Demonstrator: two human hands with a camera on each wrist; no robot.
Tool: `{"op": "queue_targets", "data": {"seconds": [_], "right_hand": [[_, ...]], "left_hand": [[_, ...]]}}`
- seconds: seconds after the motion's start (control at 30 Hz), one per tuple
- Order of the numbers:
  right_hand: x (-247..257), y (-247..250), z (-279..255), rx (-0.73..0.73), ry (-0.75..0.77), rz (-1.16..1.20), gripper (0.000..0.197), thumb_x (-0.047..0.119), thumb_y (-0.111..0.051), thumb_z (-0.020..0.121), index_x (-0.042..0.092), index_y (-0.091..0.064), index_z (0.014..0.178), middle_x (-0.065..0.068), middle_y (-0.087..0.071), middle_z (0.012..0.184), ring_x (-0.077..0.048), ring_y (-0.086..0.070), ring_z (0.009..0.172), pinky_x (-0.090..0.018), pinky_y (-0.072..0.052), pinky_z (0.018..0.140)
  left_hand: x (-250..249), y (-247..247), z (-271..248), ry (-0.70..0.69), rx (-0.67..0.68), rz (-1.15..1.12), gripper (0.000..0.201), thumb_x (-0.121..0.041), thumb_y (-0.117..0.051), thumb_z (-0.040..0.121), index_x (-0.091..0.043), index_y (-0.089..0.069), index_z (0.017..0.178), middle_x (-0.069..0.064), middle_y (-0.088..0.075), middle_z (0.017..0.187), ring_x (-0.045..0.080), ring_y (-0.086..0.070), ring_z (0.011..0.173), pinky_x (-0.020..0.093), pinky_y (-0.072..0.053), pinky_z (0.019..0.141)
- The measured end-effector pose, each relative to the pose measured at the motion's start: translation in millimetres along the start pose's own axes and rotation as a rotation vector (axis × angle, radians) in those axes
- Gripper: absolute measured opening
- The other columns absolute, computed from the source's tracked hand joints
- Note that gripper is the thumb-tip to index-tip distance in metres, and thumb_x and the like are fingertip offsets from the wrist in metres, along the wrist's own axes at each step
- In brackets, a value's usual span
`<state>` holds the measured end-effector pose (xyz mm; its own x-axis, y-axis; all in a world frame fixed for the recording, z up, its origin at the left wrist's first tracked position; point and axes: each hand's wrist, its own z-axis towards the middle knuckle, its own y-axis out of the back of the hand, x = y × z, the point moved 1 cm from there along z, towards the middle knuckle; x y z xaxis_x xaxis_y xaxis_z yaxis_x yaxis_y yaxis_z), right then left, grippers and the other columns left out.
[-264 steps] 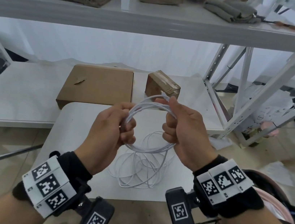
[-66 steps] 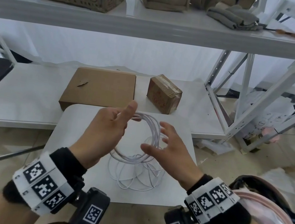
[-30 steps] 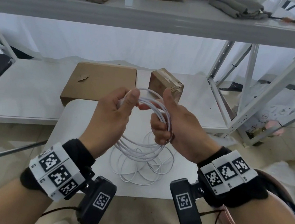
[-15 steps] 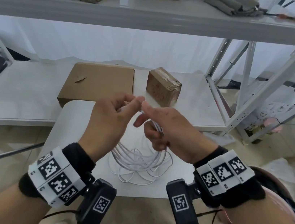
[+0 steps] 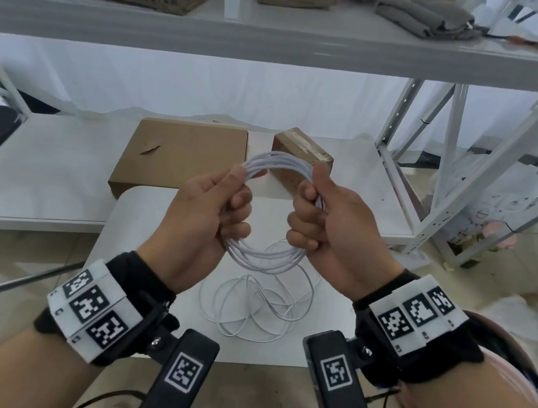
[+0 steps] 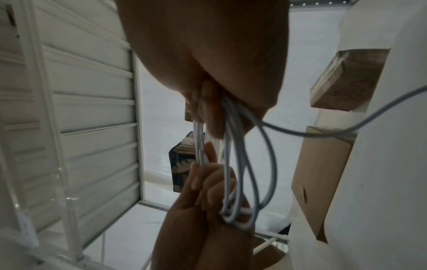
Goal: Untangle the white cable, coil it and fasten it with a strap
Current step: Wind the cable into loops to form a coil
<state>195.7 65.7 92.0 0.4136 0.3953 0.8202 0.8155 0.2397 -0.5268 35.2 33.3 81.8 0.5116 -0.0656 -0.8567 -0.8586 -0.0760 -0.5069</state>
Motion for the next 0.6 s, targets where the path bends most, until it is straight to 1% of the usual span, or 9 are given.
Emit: {"op": "queue_targets", "data": {"seconds": [0.07,0.1,0.17,0.2,0.23,0.33,0.43,0.5,0.6], "right_hand": [[3.3,-0.5,-1.5,0.066,-0.055,0.011,0.040,0.038,-0.042,0.105,0.013,-0.048,0.075,0.003,-0.026,0.052,-0.009,-0.022,0.041,-0.022,-0.028,0.042],[5.2,-0.3,-1.7,0.085,-0.078,0.002,0.037,0.034,-0.040,0.105,0.010,-0.053,0.080,0.002,-0.028,0.052,-0.010,-0.024,0.041,-0.024,-0.032,0.044],[8.0,1.0,-2.0,0.096,-0.093,-0.043,0.035,0.029,-0.037,0.106,0.004,-0.060,0.099,-0.002,-0.031,0.052,-0.013,-0.026,0.042,-0.026,-0.036,0.046],[8.5,1.5,-1.9,0.097,-0.090,-0.072,0.036,0.029,-0.036,0.106,0.002,-0.061,0.108,-0.003,-0.031,0.053,-0.014,-0.026,0.042,-0.027,-0.038,0.047],[8.5,1.9,-2.1,0.100,-0.088,-0.099,0.039,0.032,-0.036,0.106,0.002,-0.060,0.115,-0.004,-0.032,0.053,-0.015,-0.027,0.042,-0.028,-0.038,0.048],[7.0,4.2,-2.9,0.107,-0.092,-0.216,0.054,0.043,-0.039,0.104,-0.004,-0.060,0.122,-0.006,-0.034,0.054,-0.018,-0.029,0.044,-0.029,-0.039,0.048],[7.0,6.8,-2.6,0.114,-0.104,-0.343,0.048,0.032,-0.036,0.106,-0.006,-0.067,0.102,-0.006,-0.039,0.056,-0.016,-0.033,0.044,-0.026,-0.035,0.046],[7.9,6.8,-1.7,0.124,-0.134,-0.341,0.045,0.027,-0.035,0.105,-0.001,-0.067,0.091,-0.004,-0.038,0.054,-0.013,-0.028,0.042,-0.024,-0.028,0.043],[7.2,3.8,-2.2,0.153,-0.138,-0.351,0.045,0.039,-0.041,0.104,0.006,-0.064,0.083,0.002,-0.025,0.052,-0.009,-0.017,0.043,-0.022,-0.016,0.040]], "left_hand": [[-3.0,0.6,3.0,-0.007,-0.062,0.012,0.021,-0.024,-0.046,0.105,-0.007,-0.056,0.113,-0.005,-0.027,0.060,0.005,-0.020,0.048,0.016,-0.019,0.039],[-3.6,0.4,3.6,-0.023,-0.084,0.041,0.021,-0.023,-0.046,0.105,-0.007,-0.060,0.103,-0.005,-0.024,0.059,0.005,-0.018,0.047,0.016,-0.017,0.038],[-2.1,-1.0,2.6,-0.097,-0.103,0.173,0.038,-0.022,-0.046,0.106,-0.021,-0.066,0.074,-0.006,-0.023,0.058,0.006,-0.017,0.047,0.017,-0.016,0.039],[-0.6,-2.0,1.6,-0.143,-0.106,0.268,0.045,-0.022,-0.047,0.106,-0.027,-0.068,0.066,-0.006,-0.024,0.058,0.007,-0.018,0.048,0.018,-0.018,0.039],[0.4,-2.4,0.0,-0.193,-0.107,0.368,0.044,-0.023,-0.049,0.105,-0.029,-0.072,0.068,-0.006,-0.025,0.058,0.009,-0.019,0.049,0.020,-0.019,0.040],[0.1,-1.5,-4.5,-0.306,-0.105,0.620,0.025,-0.028,-0.054,0.103,-0.027,-0.078,0.093,-0.014,-0.036,0.052,0.010,-0.028,0.048,0.023,-0.026,0.047],[-0.1,0.0,-5.8,-0.344,-0.102,0.783,0.020,-0.025,-0.057,0.101,-0.021,-0.076,0.100,-0.021,-0.049,0.048,0.001,-0.042,0.045,0.019,-0.031,0.052],[-0.2,-2.1,-7.3,-0.361,-0.073,0.829,0.019,-0.025,-0.058,0.100,-0.023,-0.076,0.097,-0.019,-0.048,0.047,0.002,-0.039,0.046,0.018,-0.032,0.051],[0.2,-4.0,-7.2,-0.367,-0.024,0.820,0.018,-0.022,-0.057,0.101,-0.020,-0.076,0.102,-0.019,-0.051,0.050,0.000,-0.042,0.046,0.012,-0.033,0.051]]}}
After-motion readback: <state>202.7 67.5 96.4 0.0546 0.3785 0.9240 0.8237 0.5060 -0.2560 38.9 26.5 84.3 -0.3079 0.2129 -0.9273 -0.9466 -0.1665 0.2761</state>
